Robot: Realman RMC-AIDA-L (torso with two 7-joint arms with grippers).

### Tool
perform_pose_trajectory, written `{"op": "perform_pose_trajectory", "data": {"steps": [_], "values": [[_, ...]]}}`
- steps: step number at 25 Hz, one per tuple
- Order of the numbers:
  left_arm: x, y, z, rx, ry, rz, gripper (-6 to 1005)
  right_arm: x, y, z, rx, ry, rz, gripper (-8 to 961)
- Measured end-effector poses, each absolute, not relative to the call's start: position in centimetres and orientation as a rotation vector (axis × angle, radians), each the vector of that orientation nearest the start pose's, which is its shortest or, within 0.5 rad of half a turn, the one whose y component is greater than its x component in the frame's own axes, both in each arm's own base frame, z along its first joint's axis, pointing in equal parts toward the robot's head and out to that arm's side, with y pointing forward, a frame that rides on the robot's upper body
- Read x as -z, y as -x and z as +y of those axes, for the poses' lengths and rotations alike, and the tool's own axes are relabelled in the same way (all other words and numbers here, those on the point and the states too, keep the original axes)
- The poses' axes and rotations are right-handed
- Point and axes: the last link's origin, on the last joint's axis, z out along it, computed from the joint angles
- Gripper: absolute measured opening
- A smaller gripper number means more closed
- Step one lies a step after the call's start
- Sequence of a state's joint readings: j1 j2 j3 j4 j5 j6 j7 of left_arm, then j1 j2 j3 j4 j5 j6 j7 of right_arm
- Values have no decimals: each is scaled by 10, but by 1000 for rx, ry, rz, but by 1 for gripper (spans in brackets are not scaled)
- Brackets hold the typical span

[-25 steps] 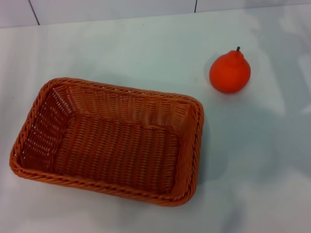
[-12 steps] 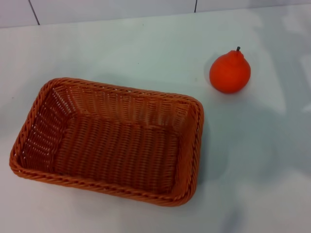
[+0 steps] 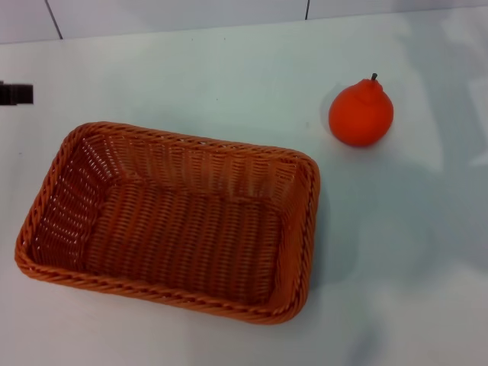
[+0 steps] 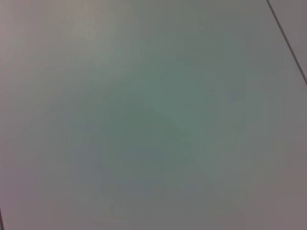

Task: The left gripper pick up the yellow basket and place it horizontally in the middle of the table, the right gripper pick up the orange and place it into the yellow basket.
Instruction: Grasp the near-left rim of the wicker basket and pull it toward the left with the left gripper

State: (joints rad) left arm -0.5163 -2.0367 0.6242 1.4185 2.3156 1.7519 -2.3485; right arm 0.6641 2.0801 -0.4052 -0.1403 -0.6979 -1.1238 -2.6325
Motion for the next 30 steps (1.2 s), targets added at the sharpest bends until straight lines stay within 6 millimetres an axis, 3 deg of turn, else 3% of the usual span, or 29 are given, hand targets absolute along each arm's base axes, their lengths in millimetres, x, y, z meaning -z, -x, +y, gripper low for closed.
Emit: {"op": "perform_pose_trajectory", "data": {"steps": [4,9,12,30], "values": [[-131,229,344,165,2336,-1318,594,-73,-307,408,1625,726,-1357,954],[-113,224,349,9,2332,-1395,666,-74,-310,409,1636,744,-1349,954],[-105,222,352,-30,2322,-1425,795,-74,-311,410,1638,750,-1349,954],[-83,231,357,-188,2265,-1522,793,-76,-319,407,1661,797,-1303,955]]}}
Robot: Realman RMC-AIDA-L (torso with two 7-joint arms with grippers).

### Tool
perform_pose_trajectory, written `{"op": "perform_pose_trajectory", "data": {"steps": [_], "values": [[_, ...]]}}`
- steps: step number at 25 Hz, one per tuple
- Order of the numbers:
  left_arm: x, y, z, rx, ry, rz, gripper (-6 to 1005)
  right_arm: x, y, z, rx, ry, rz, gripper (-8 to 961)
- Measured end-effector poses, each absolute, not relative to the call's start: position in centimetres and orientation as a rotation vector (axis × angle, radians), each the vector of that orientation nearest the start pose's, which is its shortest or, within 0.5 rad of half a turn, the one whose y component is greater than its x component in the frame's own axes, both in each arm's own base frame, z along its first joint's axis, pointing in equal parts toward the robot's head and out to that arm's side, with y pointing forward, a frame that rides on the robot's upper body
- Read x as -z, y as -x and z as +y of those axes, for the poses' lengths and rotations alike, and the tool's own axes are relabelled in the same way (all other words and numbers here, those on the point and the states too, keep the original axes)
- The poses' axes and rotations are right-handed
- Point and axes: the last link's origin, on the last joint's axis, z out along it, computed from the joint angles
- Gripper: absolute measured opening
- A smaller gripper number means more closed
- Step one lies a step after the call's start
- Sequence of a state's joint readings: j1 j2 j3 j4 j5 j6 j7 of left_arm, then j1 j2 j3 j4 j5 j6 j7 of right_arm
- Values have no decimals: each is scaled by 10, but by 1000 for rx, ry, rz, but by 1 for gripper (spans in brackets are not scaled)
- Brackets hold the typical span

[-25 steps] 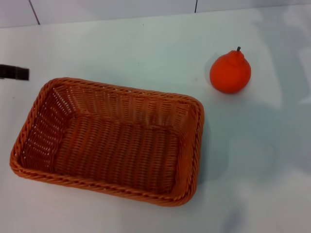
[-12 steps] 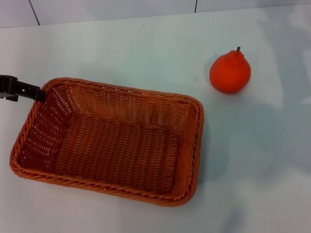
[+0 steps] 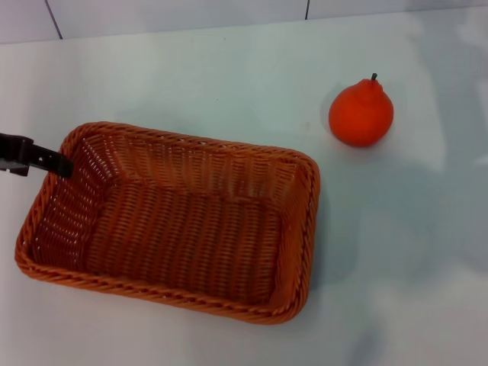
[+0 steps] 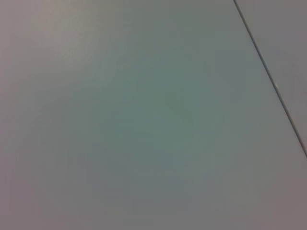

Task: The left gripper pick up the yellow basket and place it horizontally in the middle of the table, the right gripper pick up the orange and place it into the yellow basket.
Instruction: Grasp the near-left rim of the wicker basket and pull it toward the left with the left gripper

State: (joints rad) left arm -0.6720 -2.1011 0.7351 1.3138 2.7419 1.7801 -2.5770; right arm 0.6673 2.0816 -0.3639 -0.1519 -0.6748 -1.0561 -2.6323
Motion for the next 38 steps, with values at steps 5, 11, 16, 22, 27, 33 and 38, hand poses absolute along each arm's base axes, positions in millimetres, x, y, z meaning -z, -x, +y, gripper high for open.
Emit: {"op": "perform_pose_trajectory", "data": {"steps": [5,11,16,22,27,33,38], "values": [[-73,232,357,-220,2271,-1528,793,-76,-319,407,1661,799,-1302,954],[-61,240,358,-285,2264,-1549,788,-74,-320,406,1661,806,-1302,954],[-55,243,359,-299,2267,-1554,783,-74,-322,405,1662,811,-1302,954],[-54,243,358,-298,2267,-1554,702,-73,-322,404,1663,811,-1298,954],[-53,242,358,-298,2271,-1554,623,-73,-322,404,1663,813,-1296,954],[-52,237,359,-285,2278,-1543,393,-74,-323,404,1666,816,-1288,955],[-57,236,361,-232,2260,-1541,167,-76,-324,403,1671,821,-1272,954]]}}
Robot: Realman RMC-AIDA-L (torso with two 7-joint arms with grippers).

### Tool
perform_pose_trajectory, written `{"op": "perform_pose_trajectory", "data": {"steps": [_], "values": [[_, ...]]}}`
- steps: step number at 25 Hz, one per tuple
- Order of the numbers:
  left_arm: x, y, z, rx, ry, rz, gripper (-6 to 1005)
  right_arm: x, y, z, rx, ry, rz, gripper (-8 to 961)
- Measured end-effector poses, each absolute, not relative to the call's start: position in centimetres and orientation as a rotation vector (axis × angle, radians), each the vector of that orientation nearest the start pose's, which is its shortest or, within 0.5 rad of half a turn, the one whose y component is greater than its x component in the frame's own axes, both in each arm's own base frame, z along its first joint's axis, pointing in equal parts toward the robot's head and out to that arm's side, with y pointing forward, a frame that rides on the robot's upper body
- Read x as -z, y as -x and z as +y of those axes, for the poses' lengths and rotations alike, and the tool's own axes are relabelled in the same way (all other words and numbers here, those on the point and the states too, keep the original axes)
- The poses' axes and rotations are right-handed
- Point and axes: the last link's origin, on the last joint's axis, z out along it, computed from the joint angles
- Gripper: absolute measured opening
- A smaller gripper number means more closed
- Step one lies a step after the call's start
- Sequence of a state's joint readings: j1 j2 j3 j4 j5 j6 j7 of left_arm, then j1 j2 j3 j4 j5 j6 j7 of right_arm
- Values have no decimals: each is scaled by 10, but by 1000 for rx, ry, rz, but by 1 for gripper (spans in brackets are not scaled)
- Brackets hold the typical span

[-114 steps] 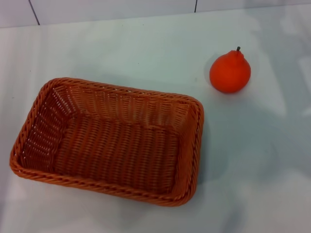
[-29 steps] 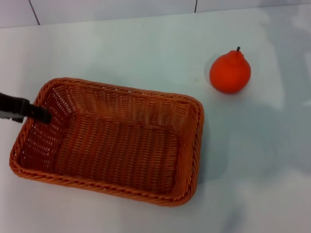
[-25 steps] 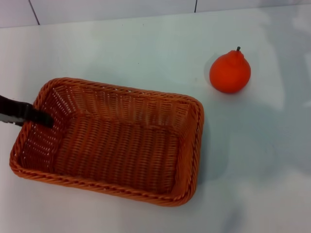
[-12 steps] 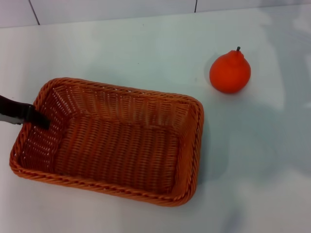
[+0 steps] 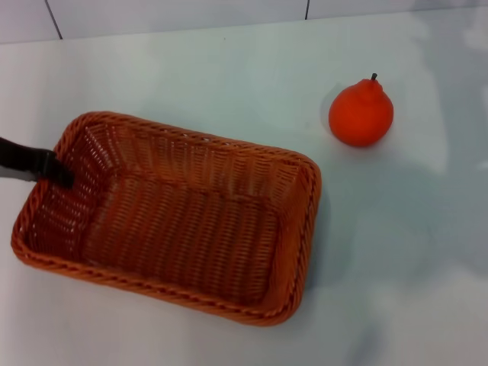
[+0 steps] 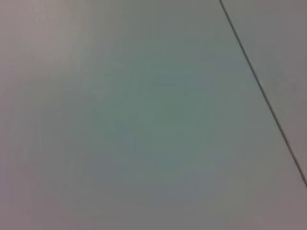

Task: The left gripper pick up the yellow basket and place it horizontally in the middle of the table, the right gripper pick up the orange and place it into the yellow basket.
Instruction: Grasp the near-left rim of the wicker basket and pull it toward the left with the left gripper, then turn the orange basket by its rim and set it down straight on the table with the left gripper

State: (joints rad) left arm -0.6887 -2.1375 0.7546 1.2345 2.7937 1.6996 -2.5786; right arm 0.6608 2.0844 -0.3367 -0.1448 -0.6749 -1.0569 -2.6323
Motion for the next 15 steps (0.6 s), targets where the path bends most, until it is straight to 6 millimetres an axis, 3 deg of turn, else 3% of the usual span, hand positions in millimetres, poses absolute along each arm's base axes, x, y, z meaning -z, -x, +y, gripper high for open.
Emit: {"op": "perform_pose_trajectory", "data": {"steps": [3,4,15], "values": [[-60,237,363,-182,2240,-1555,167,-77,-325,404,1673,822,-1266,954],[-65,238,367,-15,2195,-1617,167,-77,-325,404,1674,824,-1262,954],[-71,245,369,398,2079,-1722,167,-78,-330,404,1687,863,-1229,955]]}}
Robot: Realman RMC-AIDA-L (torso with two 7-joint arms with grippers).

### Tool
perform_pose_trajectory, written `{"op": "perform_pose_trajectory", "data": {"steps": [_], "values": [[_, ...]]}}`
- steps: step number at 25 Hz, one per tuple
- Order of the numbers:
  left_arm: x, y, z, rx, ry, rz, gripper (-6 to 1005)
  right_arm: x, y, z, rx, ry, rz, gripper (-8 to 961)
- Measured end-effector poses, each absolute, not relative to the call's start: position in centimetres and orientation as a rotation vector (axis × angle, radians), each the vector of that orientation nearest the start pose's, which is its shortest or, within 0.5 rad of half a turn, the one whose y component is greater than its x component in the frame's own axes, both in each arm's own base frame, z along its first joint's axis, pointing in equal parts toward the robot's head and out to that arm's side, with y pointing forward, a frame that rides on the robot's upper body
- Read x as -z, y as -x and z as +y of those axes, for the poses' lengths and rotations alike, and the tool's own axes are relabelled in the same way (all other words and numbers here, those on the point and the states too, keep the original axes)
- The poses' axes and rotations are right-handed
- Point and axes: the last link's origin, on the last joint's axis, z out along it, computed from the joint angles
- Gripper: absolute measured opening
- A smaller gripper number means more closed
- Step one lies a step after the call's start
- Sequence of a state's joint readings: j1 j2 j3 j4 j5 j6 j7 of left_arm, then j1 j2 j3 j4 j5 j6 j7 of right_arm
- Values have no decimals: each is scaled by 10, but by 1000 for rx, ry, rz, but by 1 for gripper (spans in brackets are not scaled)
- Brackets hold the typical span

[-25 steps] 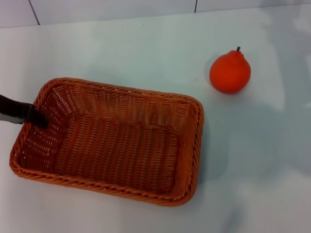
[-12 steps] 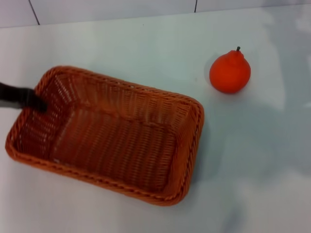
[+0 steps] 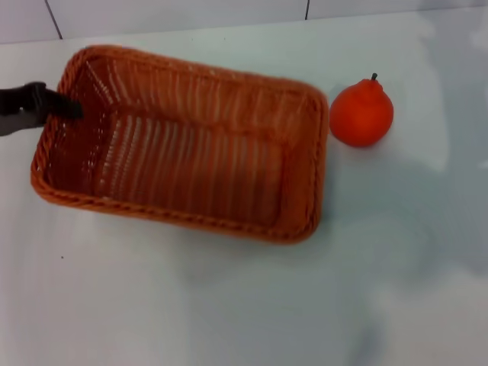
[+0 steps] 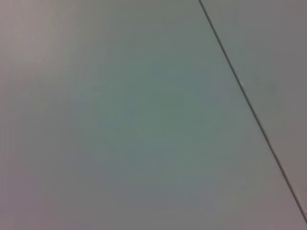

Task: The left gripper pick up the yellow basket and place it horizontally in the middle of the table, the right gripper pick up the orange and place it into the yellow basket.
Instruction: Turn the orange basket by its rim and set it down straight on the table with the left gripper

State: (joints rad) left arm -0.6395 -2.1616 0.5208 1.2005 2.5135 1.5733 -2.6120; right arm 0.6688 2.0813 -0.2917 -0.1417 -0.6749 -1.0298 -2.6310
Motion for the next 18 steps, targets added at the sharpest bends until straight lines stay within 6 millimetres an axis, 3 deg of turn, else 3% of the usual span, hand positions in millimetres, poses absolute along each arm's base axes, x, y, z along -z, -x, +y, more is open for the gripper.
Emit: {"op": "perform_pose_trajectory", "data": {"steps": [5,9,18], "values": [[-69,249,369,526,2025,-1754,167,-78,-331,403,1688,870,-1220,955],[-56,257,367,613,1985,-1808,177,-79,-334,401,1682,881,-1209,954],[-45,272,364,653,1913,-1854,200,-80,-335,400,1683,889,-1191,954]]}}
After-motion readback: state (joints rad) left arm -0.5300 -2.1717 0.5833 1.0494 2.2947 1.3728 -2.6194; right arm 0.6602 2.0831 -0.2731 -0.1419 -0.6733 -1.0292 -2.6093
